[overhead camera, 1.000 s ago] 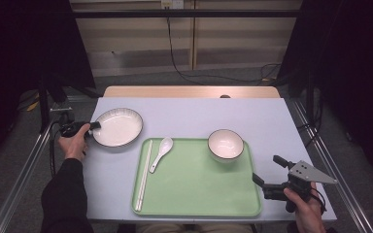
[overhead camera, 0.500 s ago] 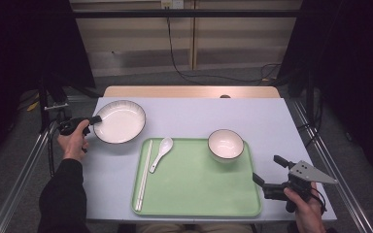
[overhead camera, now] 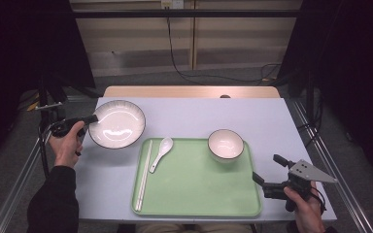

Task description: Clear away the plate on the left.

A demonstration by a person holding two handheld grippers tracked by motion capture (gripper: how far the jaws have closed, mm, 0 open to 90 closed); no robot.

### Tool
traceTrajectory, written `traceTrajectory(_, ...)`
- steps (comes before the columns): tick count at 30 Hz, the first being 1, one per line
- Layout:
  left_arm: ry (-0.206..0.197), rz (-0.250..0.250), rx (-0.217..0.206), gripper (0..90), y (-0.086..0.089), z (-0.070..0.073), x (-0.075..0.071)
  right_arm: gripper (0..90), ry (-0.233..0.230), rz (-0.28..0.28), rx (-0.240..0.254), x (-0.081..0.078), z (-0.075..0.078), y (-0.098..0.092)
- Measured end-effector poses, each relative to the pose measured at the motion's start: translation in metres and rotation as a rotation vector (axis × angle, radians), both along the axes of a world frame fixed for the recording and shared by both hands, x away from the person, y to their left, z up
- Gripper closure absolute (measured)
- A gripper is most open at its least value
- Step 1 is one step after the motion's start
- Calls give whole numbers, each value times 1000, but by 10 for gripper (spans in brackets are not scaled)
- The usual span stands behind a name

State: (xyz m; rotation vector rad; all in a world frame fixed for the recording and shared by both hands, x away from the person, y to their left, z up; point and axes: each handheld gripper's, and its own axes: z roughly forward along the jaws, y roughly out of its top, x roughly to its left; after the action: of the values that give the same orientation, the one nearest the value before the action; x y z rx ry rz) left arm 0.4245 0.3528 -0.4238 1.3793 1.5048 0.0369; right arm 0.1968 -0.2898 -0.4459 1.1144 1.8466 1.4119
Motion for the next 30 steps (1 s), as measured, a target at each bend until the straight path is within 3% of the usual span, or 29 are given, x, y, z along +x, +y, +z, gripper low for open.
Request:
traceTrajectory(21, -31, -99, 37, 836, -37, 13, -31, 17, -3, 1, -3, 0, 2, 2)
traceTrajectory(30, -44, -155, 24, 836, -58, 17, -46, 17, -7, 3, -7, 0, 2, 3)
